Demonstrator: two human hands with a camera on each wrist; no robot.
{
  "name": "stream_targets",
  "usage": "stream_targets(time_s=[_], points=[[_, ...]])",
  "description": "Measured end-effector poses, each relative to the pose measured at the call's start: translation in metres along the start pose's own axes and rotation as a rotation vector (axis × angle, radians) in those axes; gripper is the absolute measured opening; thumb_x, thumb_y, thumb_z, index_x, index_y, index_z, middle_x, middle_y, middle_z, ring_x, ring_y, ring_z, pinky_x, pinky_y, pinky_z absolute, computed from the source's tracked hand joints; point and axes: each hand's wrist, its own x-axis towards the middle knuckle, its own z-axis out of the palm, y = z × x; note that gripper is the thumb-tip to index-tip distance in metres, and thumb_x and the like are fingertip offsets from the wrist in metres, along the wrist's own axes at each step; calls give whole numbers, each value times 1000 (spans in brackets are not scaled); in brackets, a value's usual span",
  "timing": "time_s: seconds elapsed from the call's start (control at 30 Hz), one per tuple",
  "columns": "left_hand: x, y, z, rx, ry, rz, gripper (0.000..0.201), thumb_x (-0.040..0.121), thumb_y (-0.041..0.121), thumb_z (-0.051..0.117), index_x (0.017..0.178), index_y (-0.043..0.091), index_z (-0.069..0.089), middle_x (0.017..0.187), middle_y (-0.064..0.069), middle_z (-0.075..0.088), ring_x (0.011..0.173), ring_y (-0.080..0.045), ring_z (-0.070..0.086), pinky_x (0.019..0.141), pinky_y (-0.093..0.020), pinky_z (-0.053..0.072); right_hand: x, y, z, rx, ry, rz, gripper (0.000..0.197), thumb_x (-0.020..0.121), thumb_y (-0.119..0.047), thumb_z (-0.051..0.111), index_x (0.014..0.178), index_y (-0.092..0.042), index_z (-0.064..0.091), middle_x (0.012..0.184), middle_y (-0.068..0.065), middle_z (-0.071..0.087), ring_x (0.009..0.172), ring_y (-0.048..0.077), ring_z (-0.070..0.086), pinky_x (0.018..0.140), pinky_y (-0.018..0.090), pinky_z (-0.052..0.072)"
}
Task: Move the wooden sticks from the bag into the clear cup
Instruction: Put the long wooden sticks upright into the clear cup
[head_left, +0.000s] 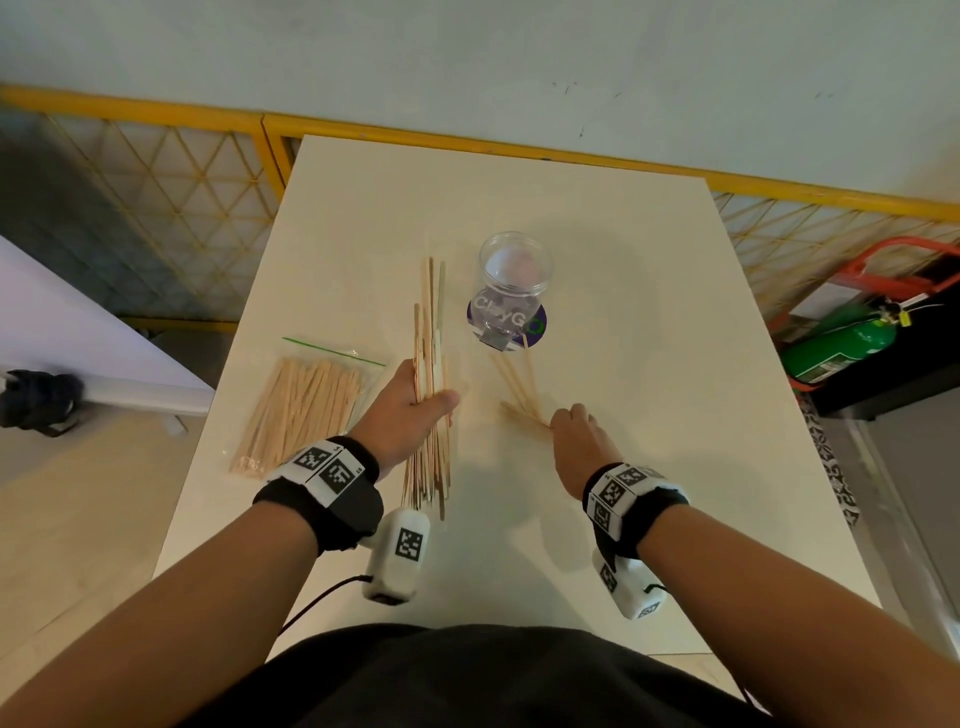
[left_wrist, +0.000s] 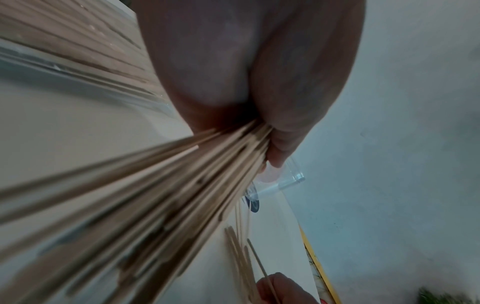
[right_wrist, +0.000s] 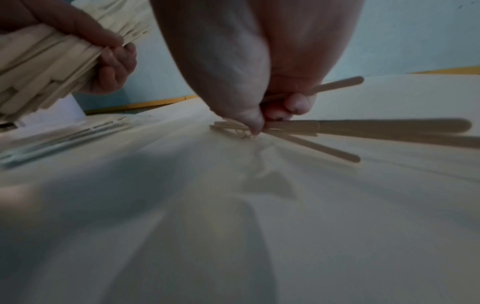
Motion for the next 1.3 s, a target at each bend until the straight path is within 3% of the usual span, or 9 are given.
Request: stream_targets(time_s=[0.17, 0.4, 0.53, 0.67, 0.77, 0.93, 1.1, 1.23, 1.3], points=[[6, 0, -4, -28, 9, -18, 26, 96, 16, 57, 119, 16, 46, 107, -5, 63, 100, -22, 60, 87, -32, 46, 12, 14, -2, 74, -63, 3, 25, 96, -6, 35, 117, -5, 48, 123, 13, 47, 108, 29, 49, 90, 33, 44], [14, 7, 1, -69, 15, -6, 26, 96, 17, 57, 120, 16, 47, 99, -1, 64, 96, -22, 61, 88, -35, 49, 13, 23, -37, 622, -2, 37, 11, 95, -13, 52, 97, -10, 62, 100, 8, 61, 85, 20, 51, 64, 21, 37], [23, 21, 4, -82, 42, 33, 25, 96, 18, 57, 119, 14, 48, 94, -4, 59, 89, -22, 58, 92, -45, 49, 15, 22, -87, 818, 107, -119, 6, 93, -9, 53, 95, -7, 58, 96, 8, 67, 90, 26, 59, 78, 24, 43], [36, 42, 8, -64, 99, 98, 25, 97, 16, 56, 119, 12, 47, 93, 3, 57, 87, -13, 54, 76, -26, 46, 40, 7, -161, 1028, 324, -239, 18, 94, -8, 51, 108, -14, 61, 89, -9, 64, 79, -3, 60, 71, 3, 43], [48, 60, 7, -41, 129, 147, 24, 97, 16, 55, 119, 11, 46, 90, 6, 55, 86, -10, 54, 73, -23, 43, 80, -9, -201, 1230, 455, -243, 15, 92, -4, 51, 95, -15, 60, 96, 2, 66, 85, 6, 63, 78, 13, 47], [67, 78, 4, -65, 199, 167, 25, 97, 19, 57, 119, 13, 47, 90, 3, 58, 88, -18, 58, 85, -35, 50, 133, -22, -199, 1070, 463, -126, 15, 93, -10, 53, 103, -7, 62, 99, 1, 67, 92, 15, 60, 69, 9, 41], [82, 87, 5, -102, 240, 176, 23, 96, 15, 57, 118, 14, 48, 91, 1, 57, 90, -20, 58, 92, -43, 49, 147, -19, -158, 820, 300, -39, 20, 89, -23, 59, 100, -9, 69, 106, 7, 69, 90, 21, 62, 77, 23, 41], [91, 92, 6, -117, 259, 179, 24, 97, 16, 56, 119, 12, 46, 94, 0, 58, 91, -21, 58, 91, -44, 50, 148, -15, -144, 701, 327, -30, 22, 85, -20, 63, 102, -7, 72, 126, 11, 51, 110, 25, 56, 91, 21, 38], [94, 95, 8, -130, 263, 183, 22, 97, 16, 56, 117, 14, 46, 93, 3, 58, 92, -20, 59, 91, -41, 50, 144, -12, -145, 687, 297, -39, 27, 85, -18, 63, 108, -5, 69, 128, 10, 46, 110, 23, 54, 87, 15, 34]])
